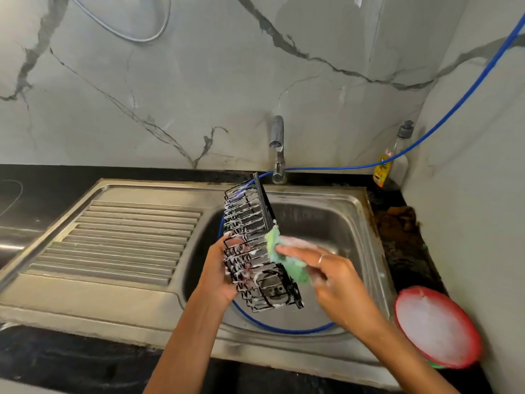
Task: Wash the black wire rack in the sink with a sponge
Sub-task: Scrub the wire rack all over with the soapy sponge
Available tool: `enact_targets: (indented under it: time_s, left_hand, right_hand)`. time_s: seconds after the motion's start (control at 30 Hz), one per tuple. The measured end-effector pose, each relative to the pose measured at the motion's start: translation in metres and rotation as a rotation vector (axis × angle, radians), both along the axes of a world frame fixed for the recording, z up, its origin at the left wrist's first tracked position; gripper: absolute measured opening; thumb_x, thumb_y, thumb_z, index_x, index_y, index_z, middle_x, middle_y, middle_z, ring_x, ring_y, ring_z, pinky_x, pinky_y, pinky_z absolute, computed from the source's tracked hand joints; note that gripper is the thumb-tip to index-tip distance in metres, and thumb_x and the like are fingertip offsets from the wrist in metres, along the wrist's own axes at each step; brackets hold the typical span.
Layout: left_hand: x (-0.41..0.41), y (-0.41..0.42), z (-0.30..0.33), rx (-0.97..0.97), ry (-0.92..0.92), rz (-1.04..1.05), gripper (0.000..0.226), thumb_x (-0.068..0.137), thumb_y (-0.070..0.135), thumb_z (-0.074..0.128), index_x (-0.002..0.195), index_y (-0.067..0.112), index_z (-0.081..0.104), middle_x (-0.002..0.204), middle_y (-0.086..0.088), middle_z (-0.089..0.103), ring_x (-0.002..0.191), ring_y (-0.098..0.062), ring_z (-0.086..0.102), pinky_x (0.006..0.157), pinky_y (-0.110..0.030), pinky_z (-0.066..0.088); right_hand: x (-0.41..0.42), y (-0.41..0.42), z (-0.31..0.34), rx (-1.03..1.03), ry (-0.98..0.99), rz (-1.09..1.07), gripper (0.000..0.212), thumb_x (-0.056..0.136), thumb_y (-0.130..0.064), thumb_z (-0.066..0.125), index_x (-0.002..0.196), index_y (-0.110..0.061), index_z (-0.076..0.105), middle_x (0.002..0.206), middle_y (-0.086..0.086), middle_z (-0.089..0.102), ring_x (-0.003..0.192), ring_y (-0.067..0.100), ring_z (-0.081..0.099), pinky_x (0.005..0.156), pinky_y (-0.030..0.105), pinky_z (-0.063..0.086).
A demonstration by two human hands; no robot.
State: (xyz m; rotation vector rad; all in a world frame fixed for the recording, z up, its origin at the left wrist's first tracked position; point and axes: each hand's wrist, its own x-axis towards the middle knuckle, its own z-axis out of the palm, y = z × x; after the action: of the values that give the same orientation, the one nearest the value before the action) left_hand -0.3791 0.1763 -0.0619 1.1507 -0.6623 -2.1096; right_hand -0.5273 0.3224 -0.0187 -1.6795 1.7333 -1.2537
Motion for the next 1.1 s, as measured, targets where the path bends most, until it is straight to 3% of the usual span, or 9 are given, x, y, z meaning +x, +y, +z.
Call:
enact_targets:
  time_s: [0.1,0.2,0.3,0.37,0.53,0.63,0.8,0.93,1.1]
  left_hand:
    - [0.004,0.005,0.005,-0.003,0.049,-0.044,0.028,0.064,0.03,0.064,0.085,0.012,0.067,0.074,-0.006,0.063,0.053,-0.023,0.056,0.048,-0.027,0.046]
    - [0.006,0.004,0.013,-0.026,0.099,-0.092,0.026,0.077,0.029,0.054,0.086,0.01,0.069,0.072,-0.008,0.067,0.051,-0.024,0.06,0.043,-0.029,0.048]
    - [0.01,-0.001,0.015,-0.057,0.132,-0.103,0.033,0.083,0.028,0.051,0.067,0.01,0.073,0.071,-0.009,0.07,0.057,-0.024,0.063,0.054,-0.029,0.049]
    - [0.015,-0.001,0.019,-0.039,0.169,-0.131,0.029,0.082,0.03,0.051,0.075,0.009,0.071,0.079,-0.009,0.071,0.067,-0.025,0.064,0.064,-0.03,0.041]
    - [0.03,0.0,0.017,0.036,0.231,-0.142,0.041,0.084,0.037,0.049,0.113,0.009,0.057,0.091,-0.011,0.067,0.082,-0.029,0.062,0.074,-0.035,0.043]
    - [0.034,0.0,0.02,0.017,0.275,-0.132,0.04,0.08,0.034,0.049,0.102,0.004,0.064,0.094,-0.012,0.066,0.083,-0.029,0.06,0.072,-0.035,0.045]
    - [0.036,0.001,0.037,-0.02,0.284,-0.161,0.052,0.082,0.041,0.034,0.066,0.01,0.072,0.084,-0.007,0.064,0.069,-0.022,0.054,0.058,-0.028,0.036]
    - [0.038,-0.003,0.036,0.067,0.287,-0.197,0.055,0.086,0.048,0.033,0.104,0.006,0.064,0.089,-0.012,0.062,0.072,-0.023,0.052,0.06,-0.03,0.036]
    - [0.036,0.002,0.029,0.022,0.318,-0.23,0.048,0.068,0.035,0.061,0.099,0.0,0.072,0.087,-0.01,0.067,0.074,-0.026,0.062,0.067,-0.032,0.037]
  right_hand:
    - [-0.023,-0.019,-0.004,0.037,0.026,-0.126,0.06,0.087,0.015,0.047,0.122,-0.033,0.056,0.128,-0.019,0.052,0.079,-0.017,0.057,0.061,-0.001,0.042]
    - [-0.054,-0.061,-0.014,0.064,0.243,-0.213,0.063,0.085,0.017,0.046,0.128,-0.029,0.056,0.137,-0.002,0.053,0.099,0.004,0.06,0.081,0.002,0.043]
    - [-0.071,-0.105,-0.009,-0.012,0.524,-0.145,0.071,0.08,0.019,0.044,0.133,-0.028,0.054,0.144,0.001,0.047,0.125,0.021,0.05,0.102,0.031,0.046]
    - [-0.075,-0.13,0.007,-0.085,0.75,-0.058,0.06,0.087,0.007,0.044,0.138,-0.024,0.049,0.148,0.002,0.041,0.134,0.024,0.04,0.106,0.04,0.041]
    - [-0.087,-0.163,0.028,-0.072,1.072,0.172,0.048,0.105,-0.033,0.017,0.15,-0.02,0.024,0.157,0.001,0.021,0.144,0.015,0.021,0.11,0.017,0.009]
    - [-0.093,-0.16,0.016,-0.156,1.065,0.252,0.056,0.1,-0.036,0.008,0.147,-0.017,0.034,0.153,0.004,0.031,0.139,0.018,0.033,0.109,0.023,0.028]
    - [-0.124,-0.137,-0.021,0.069,1.266,0.338,0.047,0.104,-0.017,0.032,0.149,-0.03,0.028,0.157,-0.003,0.024,0.14,0.019,0.031,0.11,0.031,0.033]
    - [-0.126,-0.157,0.0,-0.133,1.314,0.391,0.048,0.085,-0.008,0.034,0.121,-0.011,0.065,0.123,0.009,0.065,0.11,0.025,0.064,0.081,0.032,0.056]
    - [-0.097,-0.184,0.048,-0.279,1.29,0.336,0.044,0.096,-0.013,0.03,0.133,-0.009,0.054,0.136,0.009,0.055,0.122,0.025,0.055,0.092,0.033,0.051]
